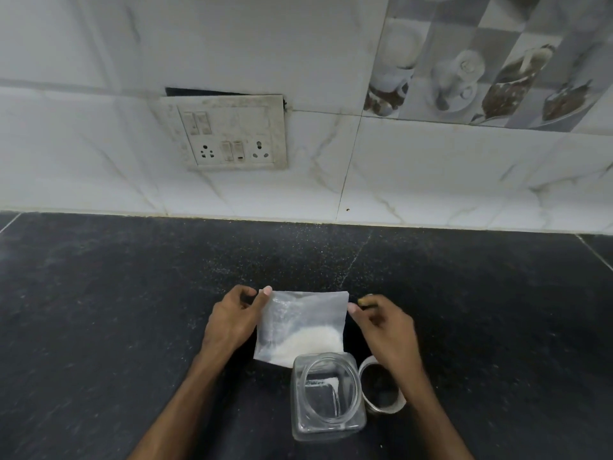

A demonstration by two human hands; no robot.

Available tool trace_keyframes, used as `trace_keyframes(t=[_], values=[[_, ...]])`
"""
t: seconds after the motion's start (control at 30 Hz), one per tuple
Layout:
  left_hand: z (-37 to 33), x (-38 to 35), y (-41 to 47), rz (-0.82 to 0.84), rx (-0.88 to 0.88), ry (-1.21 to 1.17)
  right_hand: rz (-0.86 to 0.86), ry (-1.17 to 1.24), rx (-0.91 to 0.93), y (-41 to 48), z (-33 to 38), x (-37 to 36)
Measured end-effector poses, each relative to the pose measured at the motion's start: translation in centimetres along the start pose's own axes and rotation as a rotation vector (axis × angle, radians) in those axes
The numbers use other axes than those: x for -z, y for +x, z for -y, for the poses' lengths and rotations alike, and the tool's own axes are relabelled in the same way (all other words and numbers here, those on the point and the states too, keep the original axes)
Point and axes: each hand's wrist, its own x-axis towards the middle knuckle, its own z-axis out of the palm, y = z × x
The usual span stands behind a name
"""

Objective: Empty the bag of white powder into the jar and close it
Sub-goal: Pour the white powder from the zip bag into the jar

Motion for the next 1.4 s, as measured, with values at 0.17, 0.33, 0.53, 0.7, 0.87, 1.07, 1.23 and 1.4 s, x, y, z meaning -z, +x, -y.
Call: trace_keyframes(t=[0.17,0.33,0.53,0.7,0.87,1.07,1.23,1.4], values=[[-0.4,0.4,0.0,-0.002,-0.042,-0.027,0.192,-0.046,-0.148,3.0,0.9,-2.9],[-1.5,1.1,-0.2,0.008,-0.136,-0.128,0.03,0.314,-0.139,3.4,1.9,-4.1],[-2.3,1.4,0.4,-0.05,-0.241,-0.285,0.008,0.565,-0.089,3.7,3.2,-3.8],[-3.4,1.7,0.0,-0.199,-0.287,-0.542,-0.036,0.615,-0.042,2.8,4.0,-2.2],[-4.9,2.0,-1.1,-0.147,-0.323,-0.667,-0.197,0.412,0.073,1.6,5.7,0.3],[-7.5,2.4,-2.9,-0.139,-0.475,-0.53,0.088,-0.005,0.568,2.3,11.9,3.1],[-9.4,3.4,-4.2,-0.175,-0.587,-0.451,0.245,-0.074,0.617,3.2,14.9,2.6],[-10.0,4.7,-4.4,-0.229,-0.597,-0.46,0.246,-0.059,0.634,3.2,15.6,2.5]])
